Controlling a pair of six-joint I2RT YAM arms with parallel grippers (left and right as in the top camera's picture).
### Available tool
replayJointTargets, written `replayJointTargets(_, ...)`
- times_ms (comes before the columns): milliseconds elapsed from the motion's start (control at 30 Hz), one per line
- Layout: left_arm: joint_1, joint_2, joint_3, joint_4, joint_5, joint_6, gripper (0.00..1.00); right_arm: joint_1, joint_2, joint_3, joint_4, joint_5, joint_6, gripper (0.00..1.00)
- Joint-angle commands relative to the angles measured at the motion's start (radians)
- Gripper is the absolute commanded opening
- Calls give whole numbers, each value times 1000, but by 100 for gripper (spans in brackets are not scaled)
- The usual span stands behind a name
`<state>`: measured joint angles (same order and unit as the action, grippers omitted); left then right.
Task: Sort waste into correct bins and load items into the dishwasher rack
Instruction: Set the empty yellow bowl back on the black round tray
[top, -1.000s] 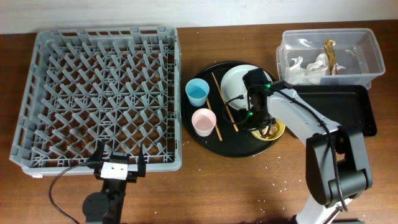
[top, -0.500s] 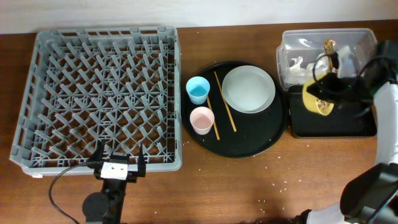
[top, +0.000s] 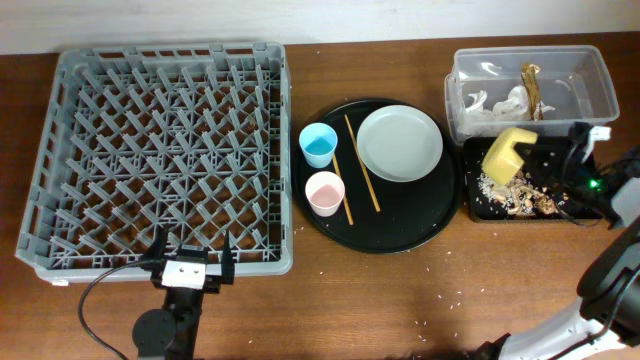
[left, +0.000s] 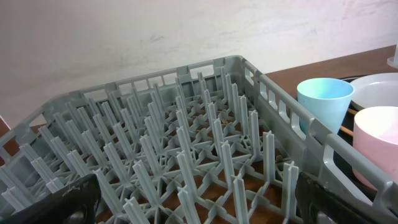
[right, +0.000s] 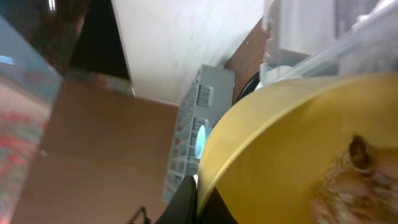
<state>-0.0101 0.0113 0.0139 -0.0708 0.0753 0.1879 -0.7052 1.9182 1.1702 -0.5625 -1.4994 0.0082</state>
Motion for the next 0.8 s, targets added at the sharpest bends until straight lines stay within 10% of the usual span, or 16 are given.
replayJointTargets(0, -4, -3, -5, -2, 8, 12, 100, -74, 0, -4, 2, -53, 244, 4)
replayJointTargets(333, -4, -3, -5, -2, 8, 12, 100, -79, -53, -4, 39, -53, 307, 4)
replayJointTargets(467, -4, -3, -5, -2, 8, 12, 100, 219, -201, -4, -9, -14, 258, 4)
replayJointTargets(767, -4, -3, -5, -2, 8, 12, 100, 1015, -208, 61, -366, 1423, 224, 4)
